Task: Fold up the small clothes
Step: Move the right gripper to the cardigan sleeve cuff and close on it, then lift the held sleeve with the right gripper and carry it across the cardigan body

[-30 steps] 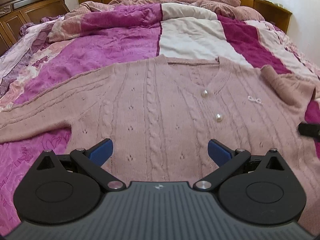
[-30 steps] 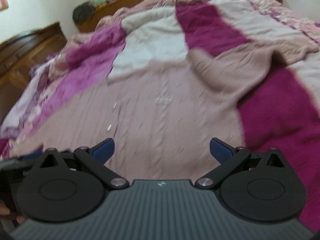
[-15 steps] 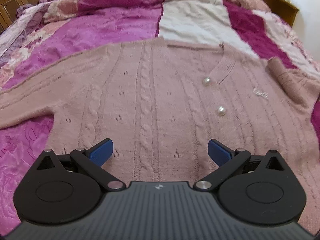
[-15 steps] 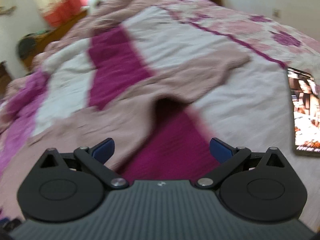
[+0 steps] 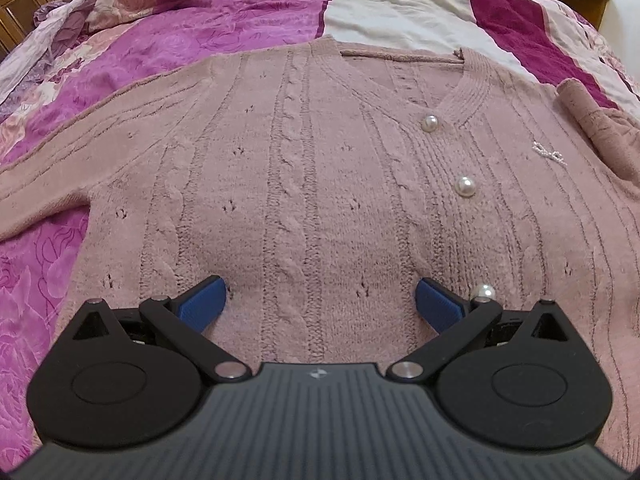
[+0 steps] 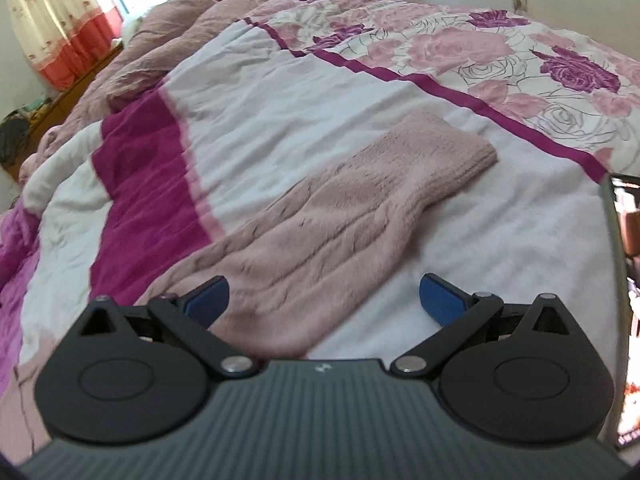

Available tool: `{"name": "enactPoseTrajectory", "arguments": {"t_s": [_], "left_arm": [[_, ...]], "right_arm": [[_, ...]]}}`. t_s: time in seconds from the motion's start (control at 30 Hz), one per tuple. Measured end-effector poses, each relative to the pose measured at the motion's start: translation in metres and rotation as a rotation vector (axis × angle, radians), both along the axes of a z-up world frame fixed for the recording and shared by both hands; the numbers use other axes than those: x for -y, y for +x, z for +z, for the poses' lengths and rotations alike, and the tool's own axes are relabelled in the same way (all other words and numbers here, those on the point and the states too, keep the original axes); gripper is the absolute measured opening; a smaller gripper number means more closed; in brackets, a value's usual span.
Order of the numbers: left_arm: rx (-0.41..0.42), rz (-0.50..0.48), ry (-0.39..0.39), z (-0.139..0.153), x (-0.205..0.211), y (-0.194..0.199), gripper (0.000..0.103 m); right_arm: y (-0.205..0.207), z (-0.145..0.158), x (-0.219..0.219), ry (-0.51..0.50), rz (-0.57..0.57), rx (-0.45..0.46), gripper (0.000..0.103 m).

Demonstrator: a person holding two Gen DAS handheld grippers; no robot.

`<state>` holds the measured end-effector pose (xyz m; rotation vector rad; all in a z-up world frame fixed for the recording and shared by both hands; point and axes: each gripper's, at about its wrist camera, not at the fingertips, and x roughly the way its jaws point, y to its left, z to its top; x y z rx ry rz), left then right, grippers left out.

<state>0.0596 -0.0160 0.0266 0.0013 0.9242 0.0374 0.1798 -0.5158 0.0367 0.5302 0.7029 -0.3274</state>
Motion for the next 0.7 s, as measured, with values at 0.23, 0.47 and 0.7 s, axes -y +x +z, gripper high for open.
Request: {"name": "enactPoseTrajectory", "arguments": {"t_s": [0.23,0.47,0.7], "left_arm": [[0.011,-0.004,0.009,-0.001,0.002,-0.002,0.103],[0.021,-0.005,0.021,-0.002,0.004,-0.003,0.103],[0.025,-0.008,0.021,-0.002,0.003,-0.004,0.103]], "right_arm": [[0.020,-0.006,-0.004,-0.011,-0.010,0.050,0.103],[0.018,-0.003,-0.002,-0.047,-0.035,0.063,0.047],[-0.007,0.021,0.008,-0.058,-0.012,0.138,0.016]]}}
